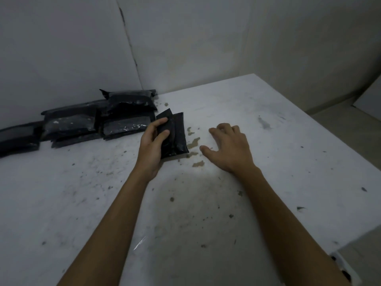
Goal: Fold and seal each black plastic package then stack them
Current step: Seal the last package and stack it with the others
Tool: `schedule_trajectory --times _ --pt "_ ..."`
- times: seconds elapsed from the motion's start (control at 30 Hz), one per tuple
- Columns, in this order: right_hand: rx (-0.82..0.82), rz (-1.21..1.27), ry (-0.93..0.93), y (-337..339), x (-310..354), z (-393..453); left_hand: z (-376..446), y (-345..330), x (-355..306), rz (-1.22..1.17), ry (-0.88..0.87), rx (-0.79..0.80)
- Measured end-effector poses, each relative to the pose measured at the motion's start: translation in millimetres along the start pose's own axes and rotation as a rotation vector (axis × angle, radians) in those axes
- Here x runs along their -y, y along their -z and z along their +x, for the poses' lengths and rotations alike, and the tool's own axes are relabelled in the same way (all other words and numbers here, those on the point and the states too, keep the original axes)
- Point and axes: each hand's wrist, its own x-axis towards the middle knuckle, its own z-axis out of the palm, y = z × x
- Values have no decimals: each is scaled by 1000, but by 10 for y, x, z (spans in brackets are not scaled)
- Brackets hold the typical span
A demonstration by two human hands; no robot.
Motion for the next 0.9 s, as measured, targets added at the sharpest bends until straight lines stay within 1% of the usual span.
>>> schedule_trajectory --times 0.1,0.17,0.23,0.37,0.47,0.53,0.63,0.73,0.8,0.9 --pt "-28 38 103 -45 292 -138 -124 180 -9 6 -15 -30" --pt "-42 79 210 -69 471 -224 -215 321 -22 14 -34 -48" --pt "-21 138 335 -68 597 -316 -306 480 -46 7 -47 -81" --pt "172 211 534 4 859 -566 -494 783 -122 -18 -53 -145" --pt "323 177 638 64 1117 -762 -631 942 -156 -10 -58 -168" --pt "362 170 714 63 1241 -874 -719 1016 -159 -6 -57 -182" --pt "364 203 812 24 1319 -1027 -833 1088 -153 8 -68 -187" --pt "303 282 871 -8 1315 -1159 -920 1122 -147 21 -74 -195" --pt "233 367 877 -35 1305 -1231 -969 1136 -146 34 -80 -197" --pt "205 437 835 -59 1317 -1332 -1029 1138 -138 42 -95 -194"
